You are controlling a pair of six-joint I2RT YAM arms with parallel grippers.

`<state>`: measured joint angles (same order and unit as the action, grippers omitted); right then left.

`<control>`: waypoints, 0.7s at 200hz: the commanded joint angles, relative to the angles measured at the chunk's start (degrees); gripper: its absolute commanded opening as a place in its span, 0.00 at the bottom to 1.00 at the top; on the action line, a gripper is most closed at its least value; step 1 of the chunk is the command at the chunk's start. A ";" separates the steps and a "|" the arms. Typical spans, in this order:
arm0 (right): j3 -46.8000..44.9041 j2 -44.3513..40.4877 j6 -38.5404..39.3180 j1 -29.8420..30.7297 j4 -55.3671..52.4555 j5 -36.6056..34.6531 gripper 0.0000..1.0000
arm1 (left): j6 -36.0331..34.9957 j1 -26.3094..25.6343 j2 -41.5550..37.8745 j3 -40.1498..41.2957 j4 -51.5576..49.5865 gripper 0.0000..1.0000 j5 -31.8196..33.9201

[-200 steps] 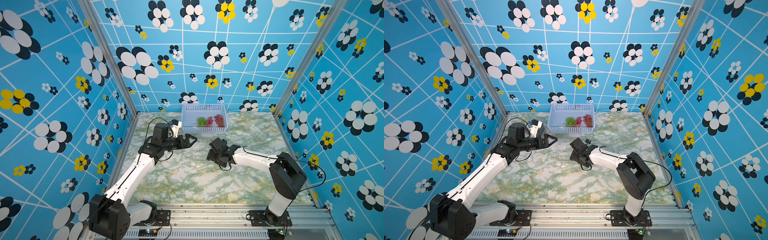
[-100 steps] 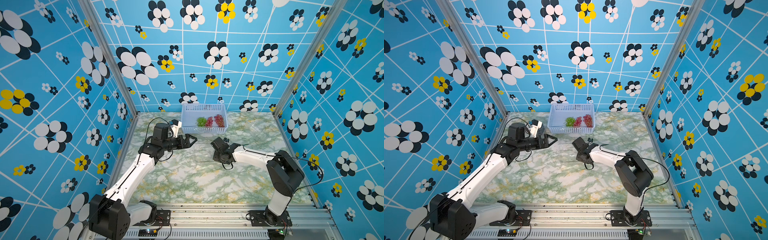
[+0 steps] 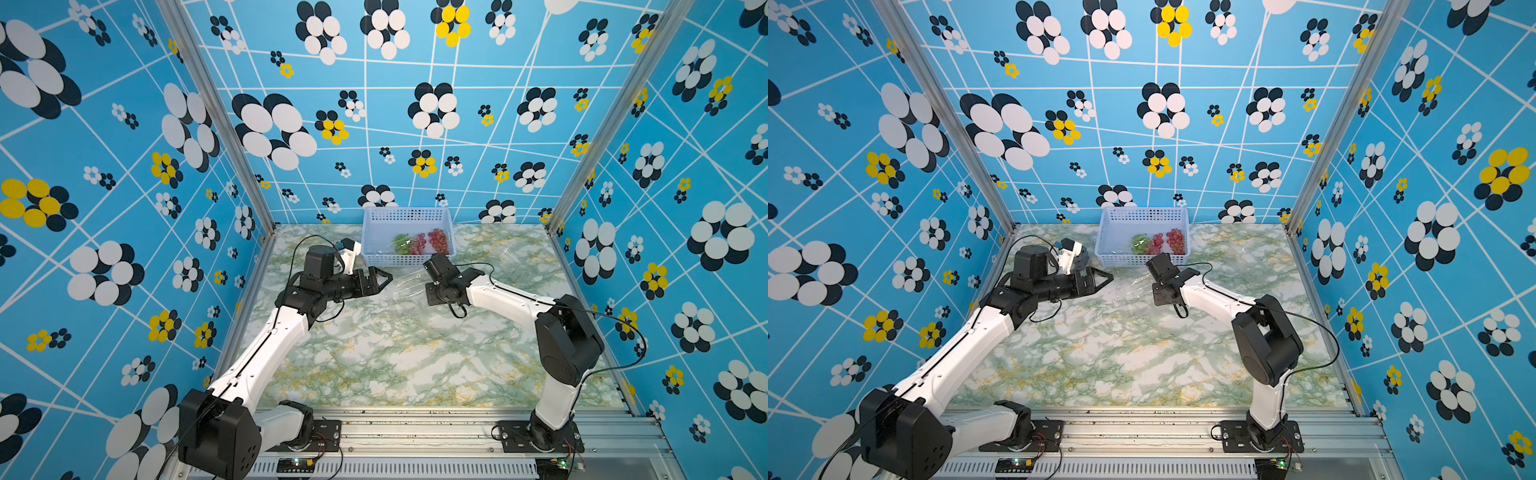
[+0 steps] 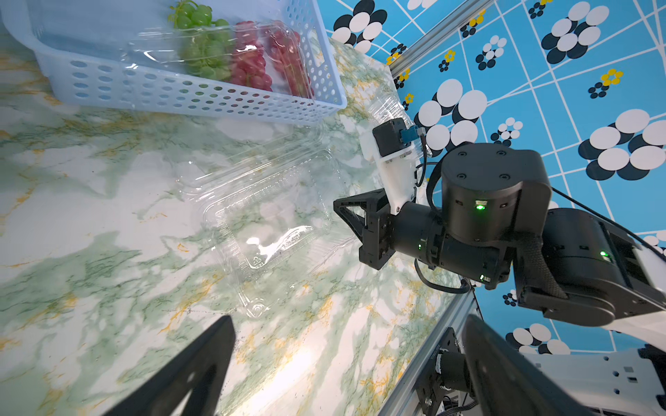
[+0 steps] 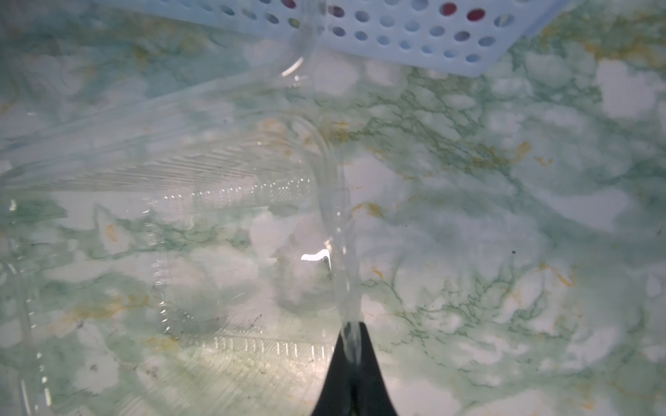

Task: Pack grapes into containers
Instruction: Adjust the packing box at the center of the board.

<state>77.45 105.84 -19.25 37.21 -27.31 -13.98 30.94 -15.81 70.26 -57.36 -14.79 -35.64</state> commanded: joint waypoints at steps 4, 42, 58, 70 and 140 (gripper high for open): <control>3.68 3.30 10.92 0.04 -2.76 3.73 0.00 | 0.71 0.95 0.01 0.79 0.98 0.99 -1.27; 10.79 9.00 14.82 0.05 -6.46 1.43 0.07 | 0.88 1.23 0.21 0.85 1.22 0.99 -1.44; 13.00 9.67 13.49 0.05 -7.44 -1.12 0.17 | 0.78 1.22 0.37 1.01 1.00 1.00 -1.24; 13.30 8.63 10.82 0.05 -7.27 -2.03 0.30 | 0.68 1.22 0.41 0.95 0.90 1.00 -1.27; 7.81 -3.09 -16.42 -0.05 -11.23 -3.24 0.79 | 0.77 1.31 0.18 0.99 0.95 0.99 -1.26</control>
<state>88.12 108.79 -21.80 37.19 -34.54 -16.12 31.57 -14.96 70.37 -57.36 -14.68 -36.05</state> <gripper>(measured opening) 0.740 0.995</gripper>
